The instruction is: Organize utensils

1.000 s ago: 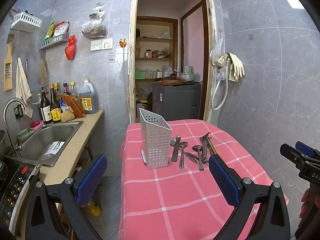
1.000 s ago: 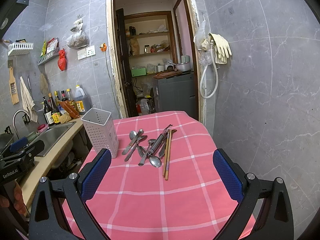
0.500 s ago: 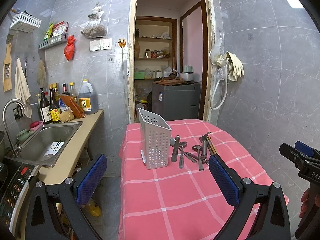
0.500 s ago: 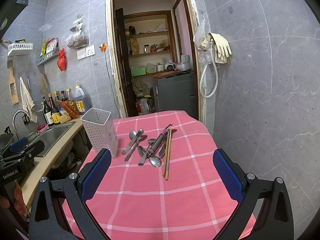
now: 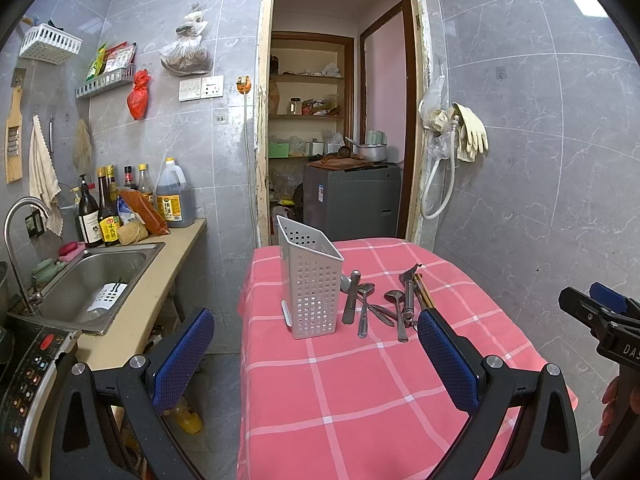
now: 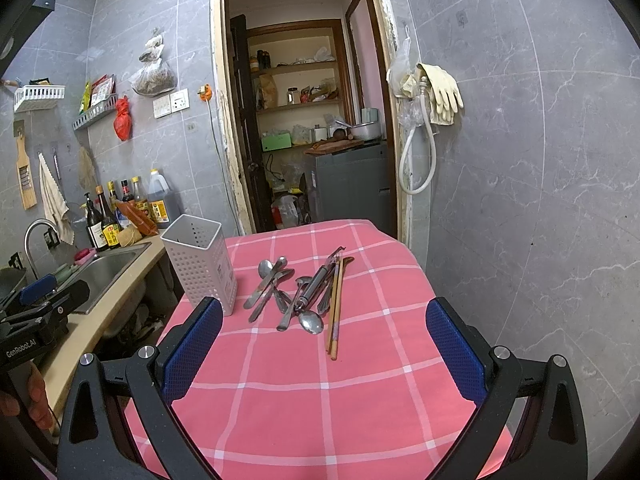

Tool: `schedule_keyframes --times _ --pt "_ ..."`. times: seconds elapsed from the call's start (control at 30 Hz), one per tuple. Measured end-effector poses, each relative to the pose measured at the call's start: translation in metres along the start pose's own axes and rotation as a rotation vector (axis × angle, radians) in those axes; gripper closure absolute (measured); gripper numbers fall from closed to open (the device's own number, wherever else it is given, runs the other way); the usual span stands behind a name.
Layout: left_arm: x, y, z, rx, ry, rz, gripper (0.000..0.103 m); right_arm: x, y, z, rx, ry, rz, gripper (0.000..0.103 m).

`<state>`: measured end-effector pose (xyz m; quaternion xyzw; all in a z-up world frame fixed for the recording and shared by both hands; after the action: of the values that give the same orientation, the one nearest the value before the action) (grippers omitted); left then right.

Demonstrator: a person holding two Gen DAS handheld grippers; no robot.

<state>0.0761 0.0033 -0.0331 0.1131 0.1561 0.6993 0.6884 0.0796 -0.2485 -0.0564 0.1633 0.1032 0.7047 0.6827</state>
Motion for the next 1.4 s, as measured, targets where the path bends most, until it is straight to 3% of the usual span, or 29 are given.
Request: schedule_keyframes --times 0.53,0.87,1.23,1.4 --pt "-0.004 -0.01 0.001 0.013 0.011 -0.016 0.001 0.0 -0.006 0.0 -0.01 0.011 -0.003 0.003" --pt "-0.026 -0.033 0.036 -0.059 0.016 -0.05 0.001 -0.01 -0.021 0.047 -0.088 0.043 -0.003 0.003" --pt "-0.061 -0.089 0.045 -0.068 0.038 -0.046 0.001 -0.031 -0.09 0.081 -0.084 0.082 0.057 0.003" --pt "-0.09 -0.124 0.039 -0.032 0.003 -0.101 0.001 -0.043 -0.132 0.087 -0.038 0.117 0.129 0.003"
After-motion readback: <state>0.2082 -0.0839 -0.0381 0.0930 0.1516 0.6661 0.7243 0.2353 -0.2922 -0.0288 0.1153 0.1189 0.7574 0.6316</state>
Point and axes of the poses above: each gripper's, at about its wrist camera, not at the fingertips, and y roughly against the way its jaws point, x to its left, z to its top, the point moved 8 cm from there along -y, roughly the way its jaws point, and after that the axes turned 2 degrees about y, right-handed, at the moved point
